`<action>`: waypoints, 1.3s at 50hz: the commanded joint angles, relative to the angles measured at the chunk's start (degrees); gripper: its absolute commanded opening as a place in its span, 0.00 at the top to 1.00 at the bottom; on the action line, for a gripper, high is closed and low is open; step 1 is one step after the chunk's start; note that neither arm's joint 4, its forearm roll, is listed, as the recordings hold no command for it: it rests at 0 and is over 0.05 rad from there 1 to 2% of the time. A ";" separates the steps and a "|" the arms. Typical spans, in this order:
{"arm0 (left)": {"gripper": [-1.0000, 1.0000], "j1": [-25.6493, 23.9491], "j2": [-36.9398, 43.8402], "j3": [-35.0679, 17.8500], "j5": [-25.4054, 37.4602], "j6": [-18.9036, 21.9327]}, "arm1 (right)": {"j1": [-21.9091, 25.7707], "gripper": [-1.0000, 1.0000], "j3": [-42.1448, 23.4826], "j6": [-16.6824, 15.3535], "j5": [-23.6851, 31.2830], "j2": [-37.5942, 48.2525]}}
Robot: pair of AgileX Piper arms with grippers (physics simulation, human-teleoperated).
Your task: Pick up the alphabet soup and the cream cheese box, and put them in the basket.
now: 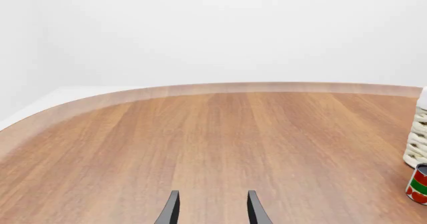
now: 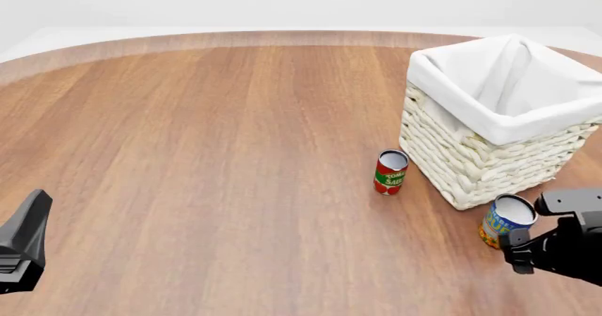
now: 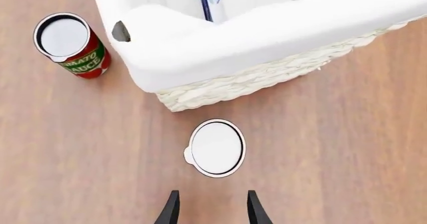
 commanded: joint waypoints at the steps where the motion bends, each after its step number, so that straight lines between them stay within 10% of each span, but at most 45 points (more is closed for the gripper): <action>1: 0.00 0.00 0.00 0.00 0.00 0.00 | -0.17 0.00 -1.11 -0.88 -1.71 2.93; 65: 0.00 0.00 0.00 0.00 0.00 0.00 | -0.13 0.00 -4.93 -3.32 -11.65 18.72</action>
